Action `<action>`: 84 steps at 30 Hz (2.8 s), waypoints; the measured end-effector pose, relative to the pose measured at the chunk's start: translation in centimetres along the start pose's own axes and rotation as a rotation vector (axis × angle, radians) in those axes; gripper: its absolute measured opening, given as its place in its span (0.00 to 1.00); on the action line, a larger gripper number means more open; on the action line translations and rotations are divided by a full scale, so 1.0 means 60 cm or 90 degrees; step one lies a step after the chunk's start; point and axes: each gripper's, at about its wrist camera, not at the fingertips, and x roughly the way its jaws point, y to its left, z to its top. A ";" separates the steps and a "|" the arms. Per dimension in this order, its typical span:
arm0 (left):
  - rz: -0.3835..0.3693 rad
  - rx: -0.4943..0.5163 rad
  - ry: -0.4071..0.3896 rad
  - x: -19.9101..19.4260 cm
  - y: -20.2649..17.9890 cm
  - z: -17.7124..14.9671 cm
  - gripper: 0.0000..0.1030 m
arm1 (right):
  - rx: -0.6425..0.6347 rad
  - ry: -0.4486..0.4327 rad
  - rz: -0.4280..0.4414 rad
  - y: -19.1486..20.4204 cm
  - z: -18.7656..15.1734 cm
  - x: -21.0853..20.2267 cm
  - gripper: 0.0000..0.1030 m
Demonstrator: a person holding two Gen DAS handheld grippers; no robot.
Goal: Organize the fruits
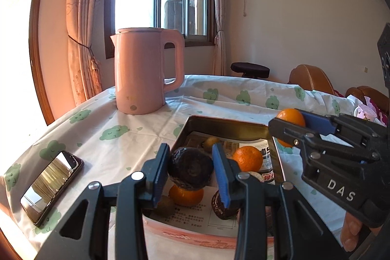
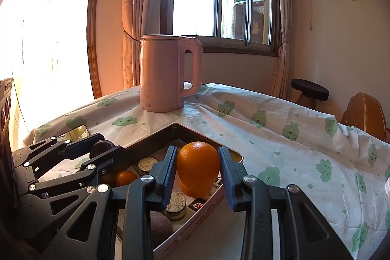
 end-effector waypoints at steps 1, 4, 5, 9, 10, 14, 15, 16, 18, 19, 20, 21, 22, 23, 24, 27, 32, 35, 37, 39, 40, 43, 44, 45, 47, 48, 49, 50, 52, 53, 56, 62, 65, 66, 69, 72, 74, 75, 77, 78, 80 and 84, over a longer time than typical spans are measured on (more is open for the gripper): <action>0.001 0.000 0.000 0.000 0.002 -0.001 0.37 | 0.001 0.004 0.003 0.003 0.001 0.006 0.36; 0.004 -0.003 0.003 0.002 0.009 -0.002 0.37 | 0.003 0.017 0.011 0.008 0.000 0.023 0.36; 0.005 -0.004 0.005 0.004 0.012 -0.003 0.37 | 0.002 0.021 0.013 0.010 0.000 0.027 0.36; 0.008 -0.011 0.014 0.011 0.020 -0.005 0.37 | -0.006 0.038 0.021 0.020 -0.002 0.045 0.36; 0.008 -0.011 0.016 0.012 0.021 -0.006 0.37 | -0.009 0.041 0.022 0.023 -0.002 0.049 0.36; 0.006 -0.011 0.029 0.021 0.023 -0.011 0.37 | -0.012 0.060 0.027 0.027 -0.008 0.065 0.36; 0.004 -0.011 0.033 0.022 0.024 -0.012 0.37 | -0.013 0.065 0.027 0.028 -0.009 0.069 0.36; 0.002 -0.013 0.036 0.024 0.024 -0.012 0.37 | -0.014 0.070 0.028 0.028 -0.011 0.072 0.36; 0.003 -0.014 0.036 0.023 0.024 -0.012 0.38 | -0.016 0.083 0.031 0.030 -0.015 0.079 0.36; 0.003 -0.013 0.036 0.023 0.024 -0.012 0.38 | -0.017 0.086 0.033 0.030 -0.016 0.082 0.36; 0.002 -0.014 0.036 0.023 0.024 -0.012 0.38 | -0.016 0.089 0.034 0.030 -0.017 0.083 0.36; 0.005 -0.014 0.036 0.023 0.024 -0.012 0.40 | -0.014 0.091 0.037 0.029 -0.019 0.084 0.36; 0.007 -0.015 0.036 0.023 0.024 -0.012 0.43 | -0.011 0.094 0.040 0.027 -0.019 0.085 0.36; 0.008 -0.017 0.035 0.022 0.024 -0.013 0.45 | -0.008 0.096 0.041 0.026 -0.020 0.085 0.36; 0.008 -0.019 0.033 0.020 0.025 -0.013 0.48 | -0.005 0.095 0.040 0.025 -0.021 0.085 0.37; 0.010 -0.026 0.029 0.015 0.028 -0.013 0.57 | 0.002 0.092 0.032 0.019 -0.021 0.082 0.45; 0.008 -0.028 0.008 -0.002 0.028 -0.008 0.74 | 0.021 0.079 0.027 0.004 -0.019 0.066 0.51; 0.001 -0.024 -0.006 -0.014 0.022 -0.004 0.82 | 0.028 0.066 0.015 -0.007 -0.016 0.046 0.57; 0.002 -0.019 -0.015 -0.022 0.016 -0.002 0.88 | 0.033 0.055 0.008 -0.014 -0.015 0.029 0.60; -0.001 -0.014 -0.022 -0.030 0.010 0.001 0.89 | 0.038 0.047 0.001 -0.021 -0.014 0.013 0.61; -0.003 -0.011 -0.024 -0.033 0.007 0.002 0.89 | 0.041 0.044 -0.002 -0.024 -0.015 0.005 0.62; -0.003 -0.003 -0.030 -0.042 -0.003 0.004 0.91 | 0.046 0.034 -0.012 -0.031 -0.018 -0.019 0.65; -0.002 -0.001 -0.032 -0.044 -0.005 0.004 0.92 | 0.046 0.031 -0.017 -0.033 -0.019 -0.025 0.66; -0.003 0.000 -0.032 -0.046 -0.007 0.003 0.92 | 0.046 0.028 -0.023 -0.035 -0.021 -0.031 0.68; -0.004 0.004 -0.033 -0.048 -0.012 0.004 0.92 | 0.048 0.021 -0.032 -0.041 -0.024 -0.044 0.68; -0.005 0.006 -0.033 -0.050 -0.014 0.004 0.92 | 0.051 0.019 -0.035 -0.043 -0.026 -0.049 0.68; -0.006 0.008 -0.034 -0.051 -0.017 0.003 0.92 | 0.055 0.017 -0.038 -0.045 -0.028 -0.056 0.69; -0.006 0.010 -0.035 -0.054 -0.020 0.003 0.92 | 0.059 0.015 -0.040 -0.048 -0.029 -0.061 0.69; -0.008 0.013 -0.036 -0.056 -0.024 0.002 0.92 | 0.063 0.012 -0.045 -0.051 -0.032 -0.070 0.69; -0.009 0.015 -0.036 -0.058 -0.027 0.002 0.92 | 0.064 0.011 -0.047 -0.052 -0.033 -0.073 0.69; -0.011 0.020 -0.038 -0.061 -0.033 0.003 0.92 | 0.065 0.008 -0.053 -0.053 -0.034 -0.082 0.69; -0.011 0.024 -0.041 -0.067 -0.039 0.003 0.92 | 0.069 0.000 -0.057 -0.057 -0.034 -0.096 0.70; -0.011 0.023 -0.041 -0.068 -0.040 0.002 0.92 | 0.071 -0.002 -0.058 -0.058 -0.035 -0.099 0.70; -0.012 0.024 -0.041 -0.068 -0.040 0.002 0.92 | 0.072 -0.002 -0.058 -0.058 -0.035 -0.100 0.70; -0.012 0.024 -0.041 -0.068 -0.040 0.002 0.92 | 0.073 -0.002 -0.058 -0.059 -0.036 -0.100 0.70; -0.012 0.024 -0.041 -0.068 -0.040 0.002 0.92 | 0.074 -0.002 -0.058 -0.059 -0.036 -0.100 0.70; -0.012 0.024 -0.041 -0.068 -0.040 0.002 0.92 | 0.074 -0.001 -0.059 -0.060 -0.037 -0.100 0.70; -0.012 0.025 -0.040 -0.068 -0.042 0.002 0.92 | 0.074 -0.001 -0.060 -0.060 -0.037 -0.100 0.70; -0.013 0.027 -0.040 -0.069 -0.046 0.002 0.92 | 0.074 -0.001 -0.060 -0.061 -0.038 -0.100 0.70; -0.014 0.028 -0.040 -0.069 -0.047 0.002 0.92 | 0.075 -0.001 -0.061 -0.061 -0.038 -0.100 0.70; -0.013 0.031 -0.040 -0.069 -0.050 0.002 0.92 | 0.077 -0.001 -0.061 -0.062 -0.038 -0.100 0.70; -0.016 0.035 -0.041 -0.069 -0.054 0.002 0.92 | 0.078 -0.003 -0.064 -0.065 -0.038 -0.103 0.70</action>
